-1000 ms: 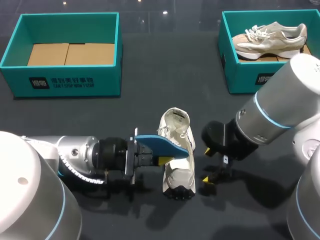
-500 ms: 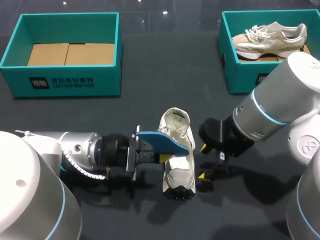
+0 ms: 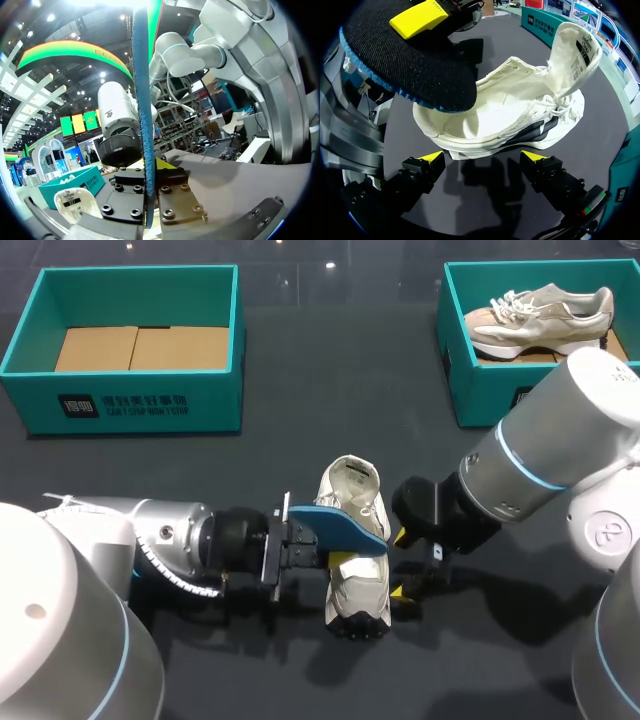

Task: Take the shoe out of the shoebox, open the shoe tongue, remove and reinsert the insole, then place the shoe into the shoebox

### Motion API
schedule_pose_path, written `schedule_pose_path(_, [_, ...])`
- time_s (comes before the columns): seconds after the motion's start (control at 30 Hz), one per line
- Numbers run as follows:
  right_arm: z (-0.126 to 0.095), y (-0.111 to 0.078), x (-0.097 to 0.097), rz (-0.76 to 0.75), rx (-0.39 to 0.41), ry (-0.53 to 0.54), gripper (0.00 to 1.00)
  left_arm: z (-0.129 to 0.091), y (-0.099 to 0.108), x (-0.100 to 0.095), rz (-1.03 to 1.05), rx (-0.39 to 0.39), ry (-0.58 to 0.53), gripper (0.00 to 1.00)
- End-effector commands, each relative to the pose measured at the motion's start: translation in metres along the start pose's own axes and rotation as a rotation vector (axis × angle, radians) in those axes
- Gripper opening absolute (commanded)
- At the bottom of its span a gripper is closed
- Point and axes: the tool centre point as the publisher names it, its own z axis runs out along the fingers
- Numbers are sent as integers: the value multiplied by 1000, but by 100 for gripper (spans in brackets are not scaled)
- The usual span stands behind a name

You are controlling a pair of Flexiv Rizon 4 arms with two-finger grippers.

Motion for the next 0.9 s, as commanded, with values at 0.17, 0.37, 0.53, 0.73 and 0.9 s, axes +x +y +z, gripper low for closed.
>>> schedule_pose_path(0.17, [3, 0, 1, 0, -2, -2, 100, 8, 9, 3, 4, -6, 9, 0])
schedule_pose_path(0.37, [3, 0, 1, 0, -2, -2, 100, 9, 17, 0, 6, -13, 1, 0])
schedule_pose_path(0.53, [3, 0, 1, 0, -2, -2, 100, 10, 22, -2, -2, -16, -4, 0])
schedule_pose_path(0.73, [3, 0, 1, 0, -2, -2, 100, 11, 28, -2, -8, -17, -8, 0])
schedule_pose_path(0.9, [3, 0, 1, 0, -2, -2, 100, 12, 31, -2, -5, -27, -8, 0])
